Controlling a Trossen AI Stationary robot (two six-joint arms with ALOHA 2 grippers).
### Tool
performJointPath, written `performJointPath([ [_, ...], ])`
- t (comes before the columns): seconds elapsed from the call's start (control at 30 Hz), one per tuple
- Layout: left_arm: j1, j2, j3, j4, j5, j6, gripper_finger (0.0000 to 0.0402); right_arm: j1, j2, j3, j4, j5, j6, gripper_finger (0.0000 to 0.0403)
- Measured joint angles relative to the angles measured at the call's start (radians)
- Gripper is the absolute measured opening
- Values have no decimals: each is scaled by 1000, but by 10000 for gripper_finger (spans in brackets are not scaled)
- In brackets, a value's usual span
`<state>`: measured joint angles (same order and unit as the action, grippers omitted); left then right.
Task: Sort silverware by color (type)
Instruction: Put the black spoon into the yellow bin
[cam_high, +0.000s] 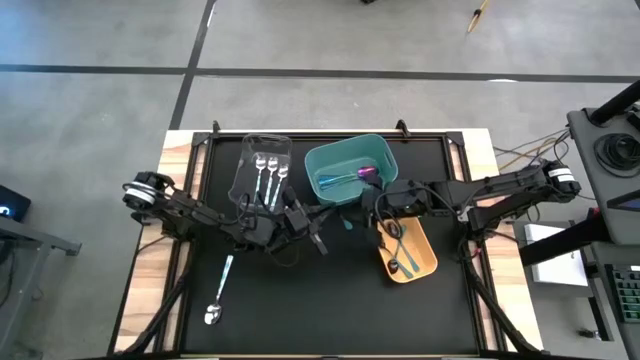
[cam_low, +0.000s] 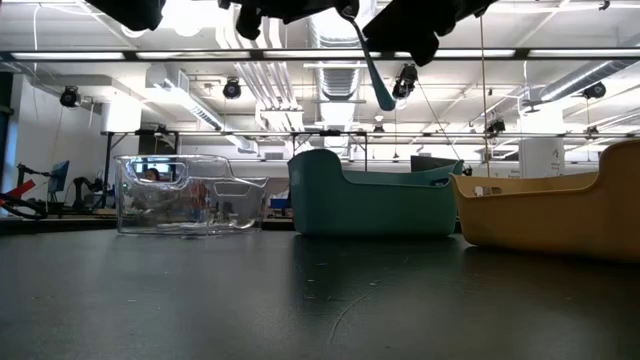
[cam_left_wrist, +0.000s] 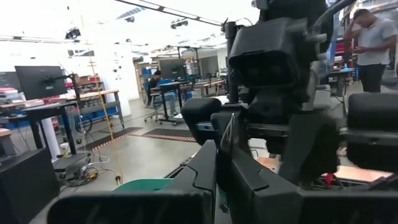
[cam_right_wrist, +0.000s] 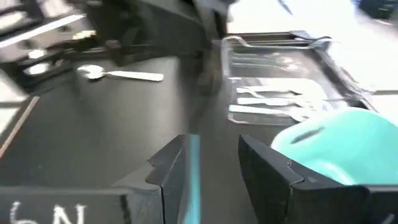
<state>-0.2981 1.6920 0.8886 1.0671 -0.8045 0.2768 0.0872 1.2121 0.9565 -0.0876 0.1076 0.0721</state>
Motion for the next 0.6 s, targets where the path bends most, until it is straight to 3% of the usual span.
performJointPath([
  [0.6,5,-2,0,34,-77,31,0,0,57,28,43,51,-16,109],
])
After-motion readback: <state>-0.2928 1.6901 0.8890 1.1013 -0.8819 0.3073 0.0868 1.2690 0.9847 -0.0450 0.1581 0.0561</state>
